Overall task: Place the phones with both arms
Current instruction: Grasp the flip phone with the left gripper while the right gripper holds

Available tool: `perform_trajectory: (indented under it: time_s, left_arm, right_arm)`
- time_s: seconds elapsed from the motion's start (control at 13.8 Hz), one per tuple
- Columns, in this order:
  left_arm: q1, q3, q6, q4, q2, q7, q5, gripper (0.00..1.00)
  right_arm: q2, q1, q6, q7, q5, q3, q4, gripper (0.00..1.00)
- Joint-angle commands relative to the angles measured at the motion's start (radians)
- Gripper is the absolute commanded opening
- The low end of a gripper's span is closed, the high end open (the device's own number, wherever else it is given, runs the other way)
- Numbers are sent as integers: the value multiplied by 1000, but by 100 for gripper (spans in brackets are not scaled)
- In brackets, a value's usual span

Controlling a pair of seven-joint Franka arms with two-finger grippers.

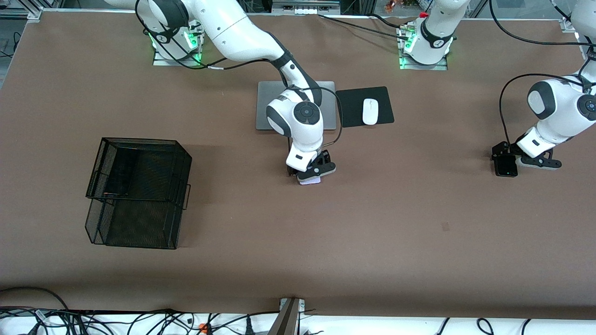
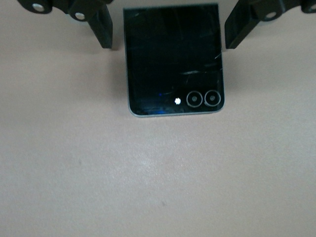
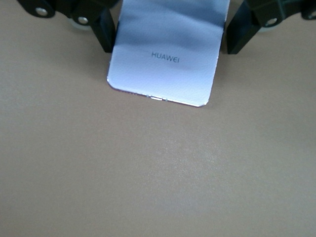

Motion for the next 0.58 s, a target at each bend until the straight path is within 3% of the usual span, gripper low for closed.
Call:
perform_trajectory:
  time_s: [0.0,0.07,0.15,0.29,0.36,0.51]
  left_arm:
    - [9,-10,29,26,39,-33,14,100]
    - [9,-10,29,29,42,-33,14,100]
    - [9,-9,29,31,44,-33,14,100]
    - [11,-6,29,41,53,-33,14,100]
    - [11,-4,29,43,55,-33,14,94]
    - [11,-1,29,44,55,-35,14,60]
  right_arm:
    - [-8,7,15,-4,-28,-2,-21,100]
    - [-8,7,15,-6,-30,-2,-21,97]
    - [-10,7,15,-6,-34,-3,-21,84]
    - [-11,7,15,-12,-57,-2,-21,7]
    - [-16,7,12,-15,-57,-5,-21,0]
    - [-36,7,-15,-6,-54,-12,-20,0]
